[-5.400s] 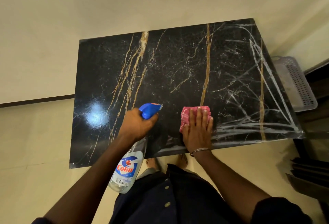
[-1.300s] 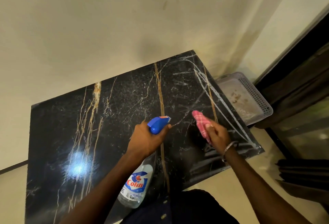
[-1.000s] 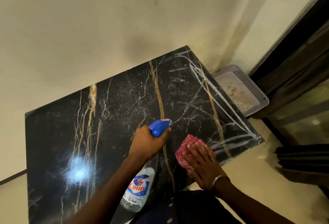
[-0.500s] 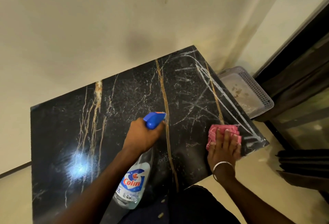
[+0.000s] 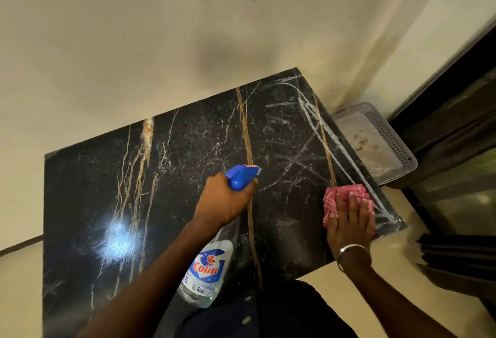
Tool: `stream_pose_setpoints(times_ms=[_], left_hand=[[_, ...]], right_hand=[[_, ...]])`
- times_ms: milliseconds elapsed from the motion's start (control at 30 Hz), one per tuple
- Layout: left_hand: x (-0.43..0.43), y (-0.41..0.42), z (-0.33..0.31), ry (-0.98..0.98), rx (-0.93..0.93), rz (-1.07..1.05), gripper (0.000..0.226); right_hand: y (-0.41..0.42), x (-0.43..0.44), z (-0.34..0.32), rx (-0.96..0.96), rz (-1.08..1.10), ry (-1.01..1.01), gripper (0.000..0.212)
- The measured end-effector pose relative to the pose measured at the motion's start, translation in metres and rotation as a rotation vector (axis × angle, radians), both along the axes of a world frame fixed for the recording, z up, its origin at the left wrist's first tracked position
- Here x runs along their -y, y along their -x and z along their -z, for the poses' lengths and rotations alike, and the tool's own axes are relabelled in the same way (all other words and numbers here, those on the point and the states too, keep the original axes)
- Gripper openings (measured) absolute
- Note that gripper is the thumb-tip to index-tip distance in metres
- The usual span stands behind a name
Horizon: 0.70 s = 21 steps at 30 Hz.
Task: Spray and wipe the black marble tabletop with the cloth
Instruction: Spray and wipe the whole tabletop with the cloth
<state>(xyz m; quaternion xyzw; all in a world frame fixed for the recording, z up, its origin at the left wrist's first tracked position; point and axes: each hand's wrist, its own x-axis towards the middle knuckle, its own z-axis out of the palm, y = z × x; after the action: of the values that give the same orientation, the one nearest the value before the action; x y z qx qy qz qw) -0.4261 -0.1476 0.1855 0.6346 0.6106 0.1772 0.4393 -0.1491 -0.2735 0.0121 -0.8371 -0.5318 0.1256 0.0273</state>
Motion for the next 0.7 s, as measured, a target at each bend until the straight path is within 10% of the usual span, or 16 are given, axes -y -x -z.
stream_pose_setpoints(times_ms=[400, 700], left_hand=[[-0.011, -0.012, 0.0, -0.011, -0.034, -0.085, 0.032], [-0.014, 0.003, -0.002, 0.0, -0.025, -0.159, 0.019]], right_hand=[[0.007, -0.021, 0.007, 0.113, -1.084, -0.062, 0.061], [0.026, -0.128, -0.004, 0.01, -0.379, 0.081, 0.065]])
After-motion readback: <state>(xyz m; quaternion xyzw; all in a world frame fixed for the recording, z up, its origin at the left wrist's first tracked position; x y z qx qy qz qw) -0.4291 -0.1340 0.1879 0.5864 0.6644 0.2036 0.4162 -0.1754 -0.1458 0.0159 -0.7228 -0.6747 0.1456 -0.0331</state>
